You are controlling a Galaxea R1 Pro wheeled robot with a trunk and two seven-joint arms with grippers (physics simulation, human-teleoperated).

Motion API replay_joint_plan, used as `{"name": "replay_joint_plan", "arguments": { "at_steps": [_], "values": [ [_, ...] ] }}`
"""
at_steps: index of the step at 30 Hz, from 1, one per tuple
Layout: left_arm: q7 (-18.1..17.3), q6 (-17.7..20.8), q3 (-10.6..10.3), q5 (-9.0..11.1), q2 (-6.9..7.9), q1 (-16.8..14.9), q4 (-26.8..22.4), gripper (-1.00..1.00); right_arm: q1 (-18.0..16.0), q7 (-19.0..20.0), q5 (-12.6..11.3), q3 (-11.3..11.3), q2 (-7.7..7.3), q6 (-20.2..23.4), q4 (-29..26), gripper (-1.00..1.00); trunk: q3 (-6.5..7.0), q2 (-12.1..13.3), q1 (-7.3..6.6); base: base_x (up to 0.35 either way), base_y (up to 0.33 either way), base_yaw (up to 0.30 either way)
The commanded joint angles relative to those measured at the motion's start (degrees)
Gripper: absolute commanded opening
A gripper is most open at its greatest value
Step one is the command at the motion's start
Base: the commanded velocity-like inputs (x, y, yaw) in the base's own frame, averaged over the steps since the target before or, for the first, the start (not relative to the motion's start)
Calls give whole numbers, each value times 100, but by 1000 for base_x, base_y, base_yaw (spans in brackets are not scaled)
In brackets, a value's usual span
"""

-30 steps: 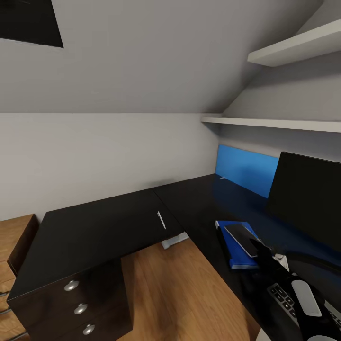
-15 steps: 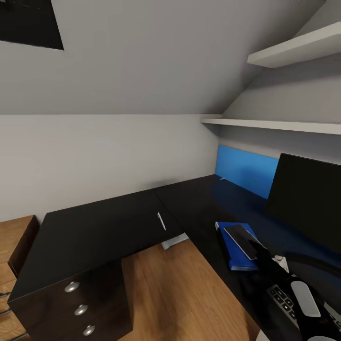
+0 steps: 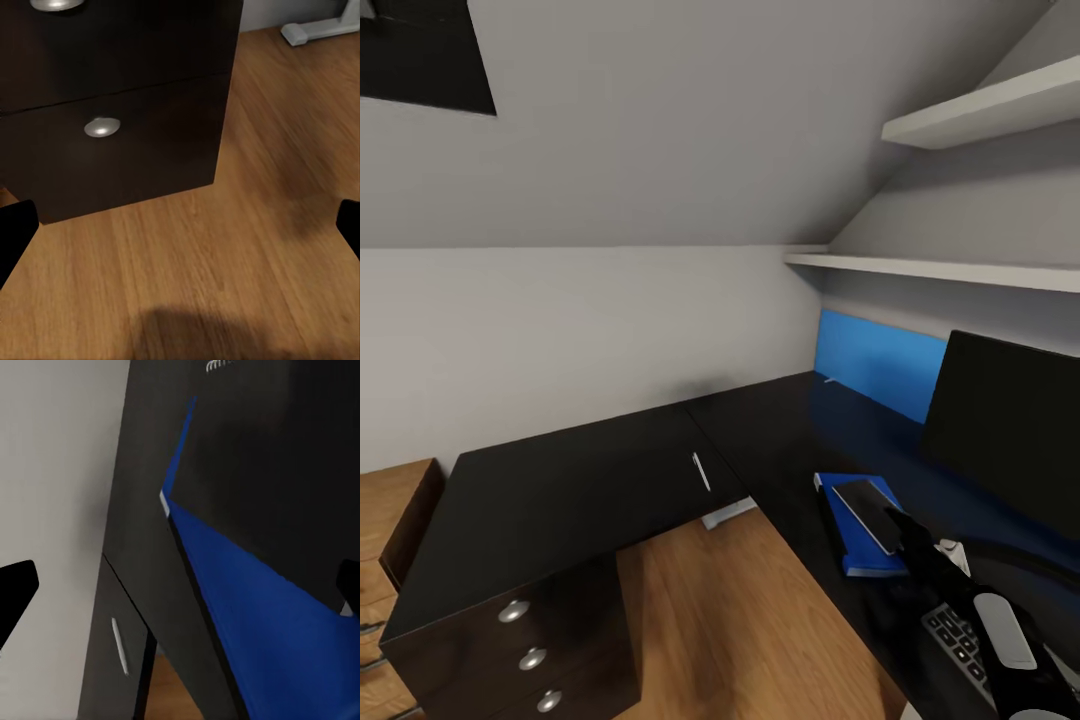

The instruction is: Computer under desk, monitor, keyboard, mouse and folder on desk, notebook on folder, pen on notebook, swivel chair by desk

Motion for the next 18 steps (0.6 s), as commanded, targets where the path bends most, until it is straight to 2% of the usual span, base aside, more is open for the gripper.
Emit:
{"name": "replay_joint_plan", "arguments": {
  "at_steps": [1, 18],
  "values": [
    [57, -12, 12, -62, -1, -3, 2, 100, -5, 13, -9, -18, 2, 38, 1, 100, 12, 38, -23, 0, 0, 0],
    [65, 16, 10, -62, -1, -3, -2, 100, -5, 13, 24, 60, 5, 30, -20, 100, 317, 720, -396, 0, 0, 0]
  ]
}}
